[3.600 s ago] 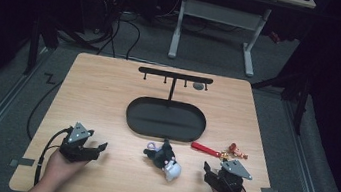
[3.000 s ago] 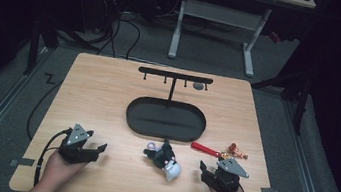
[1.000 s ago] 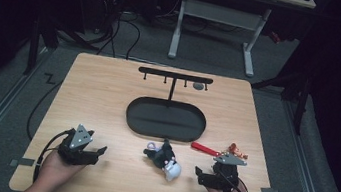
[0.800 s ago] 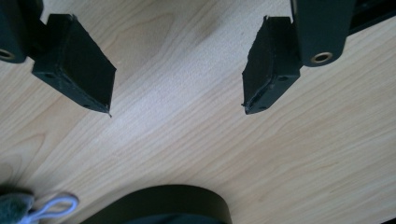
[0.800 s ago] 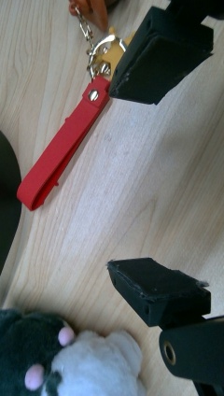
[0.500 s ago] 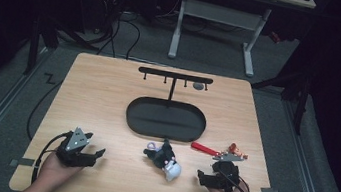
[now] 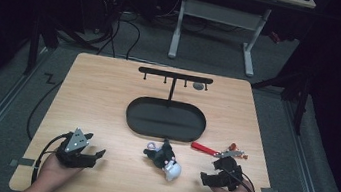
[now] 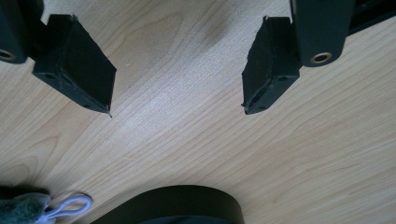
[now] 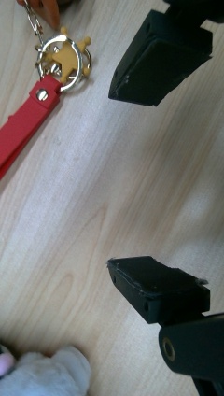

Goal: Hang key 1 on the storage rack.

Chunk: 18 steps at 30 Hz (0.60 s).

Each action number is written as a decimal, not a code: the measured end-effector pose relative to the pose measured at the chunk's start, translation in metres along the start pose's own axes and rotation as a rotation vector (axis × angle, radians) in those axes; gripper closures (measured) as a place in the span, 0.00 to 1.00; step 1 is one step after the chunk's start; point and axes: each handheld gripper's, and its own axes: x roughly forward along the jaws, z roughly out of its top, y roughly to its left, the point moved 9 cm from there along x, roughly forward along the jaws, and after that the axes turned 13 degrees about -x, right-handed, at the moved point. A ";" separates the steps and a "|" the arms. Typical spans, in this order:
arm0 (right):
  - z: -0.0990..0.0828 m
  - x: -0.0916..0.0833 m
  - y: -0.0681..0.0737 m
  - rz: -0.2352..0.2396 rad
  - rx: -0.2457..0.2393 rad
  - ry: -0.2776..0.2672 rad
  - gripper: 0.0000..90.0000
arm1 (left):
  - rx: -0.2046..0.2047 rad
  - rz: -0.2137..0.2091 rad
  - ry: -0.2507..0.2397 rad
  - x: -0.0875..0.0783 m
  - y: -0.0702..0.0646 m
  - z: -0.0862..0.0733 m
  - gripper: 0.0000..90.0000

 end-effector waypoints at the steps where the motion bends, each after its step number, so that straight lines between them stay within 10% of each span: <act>1: 0.000 0.000 0.001 0.005 -0.005 0.004 0.18 | -0.001 -0.001 0.000 0.000 0.000 0.000 0.29; 18: -0.013 -0.009 -0.013 0.025 -0.064 0.095 0.25 | 0.009 -0.009 0.011 0.000 -0.001 -0.002 0.29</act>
